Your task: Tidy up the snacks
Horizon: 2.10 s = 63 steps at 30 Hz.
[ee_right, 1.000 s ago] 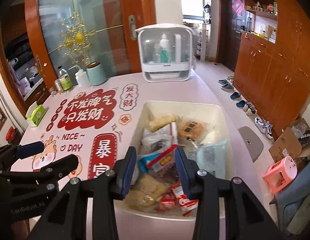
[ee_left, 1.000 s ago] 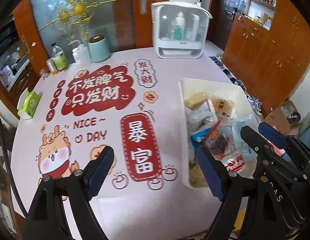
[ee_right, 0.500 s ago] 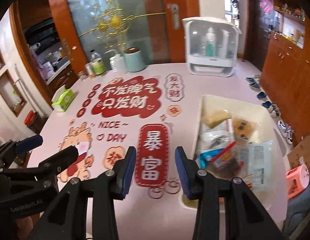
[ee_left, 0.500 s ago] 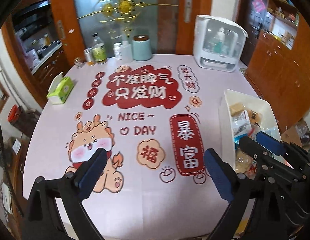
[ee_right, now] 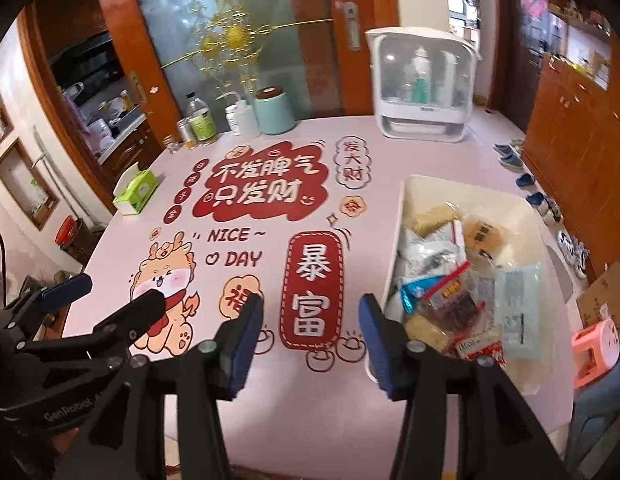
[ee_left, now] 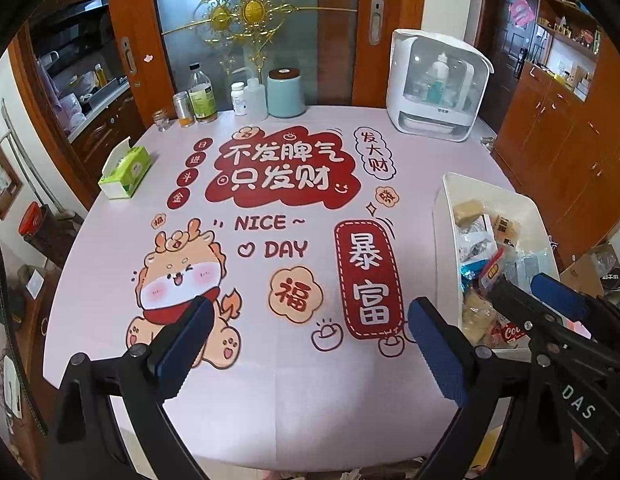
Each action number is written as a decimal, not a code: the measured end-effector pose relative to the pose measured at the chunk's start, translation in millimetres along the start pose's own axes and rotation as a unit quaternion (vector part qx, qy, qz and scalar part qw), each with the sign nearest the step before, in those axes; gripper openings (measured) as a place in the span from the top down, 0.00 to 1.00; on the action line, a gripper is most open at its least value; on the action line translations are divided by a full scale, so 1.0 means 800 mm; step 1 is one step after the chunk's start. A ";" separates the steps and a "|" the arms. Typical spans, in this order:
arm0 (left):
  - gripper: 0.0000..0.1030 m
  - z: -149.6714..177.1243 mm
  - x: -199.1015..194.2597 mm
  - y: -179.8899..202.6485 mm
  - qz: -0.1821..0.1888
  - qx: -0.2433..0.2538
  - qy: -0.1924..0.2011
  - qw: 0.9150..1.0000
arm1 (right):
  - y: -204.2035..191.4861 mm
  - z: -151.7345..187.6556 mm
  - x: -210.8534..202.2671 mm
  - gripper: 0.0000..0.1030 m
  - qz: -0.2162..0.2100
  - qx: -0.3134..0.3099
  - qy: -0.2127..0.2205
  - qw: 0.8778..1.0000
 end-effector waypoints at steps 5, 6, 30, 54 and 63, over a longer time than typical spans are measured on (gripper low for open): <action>0.06 0.001 -0.003 0.022 -0.003 0.006 -0.001 1.000 | 0.019 0.003 -0.007 0.48 0.009 0.004 0.002 1.000; 0.06 0.000 -0.004 0.026 -0.003 0.006 0.000 1.000 | 0.023 0.004 -0.008 0.48 0.009 0.005 0.002 1.000; 0.06 0.006 -0.015 0.050 -0.019 0.003 -0.004 1.000 | 0.046 0.007 -0.024 0.48 -0.005 -0.007 0.007 1.000; 0.06 0.011 -0.017 0.052 -0.021 0.001 -0.008 1.000 | 0.047 0.010 -0.027 0.48 -0.008 -0.010 0.007 1.000; 0.06 0.011 -0.017 0.052 -0.022 0.001 -0.007 1.000 | 0.046 0.010 -0.028 0.48 -0.008 -0.011 0.008 1.000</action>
Point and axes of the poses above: each gripper's, at about its wrist camera, not at the fingertips, and x roughly the way its jaws point, y to its right, z to its underside, the point moved 1 cm from there along x, roughly the way its jaws point, and after that the axes turned 15 degrees about x, right-handed, at the moved point
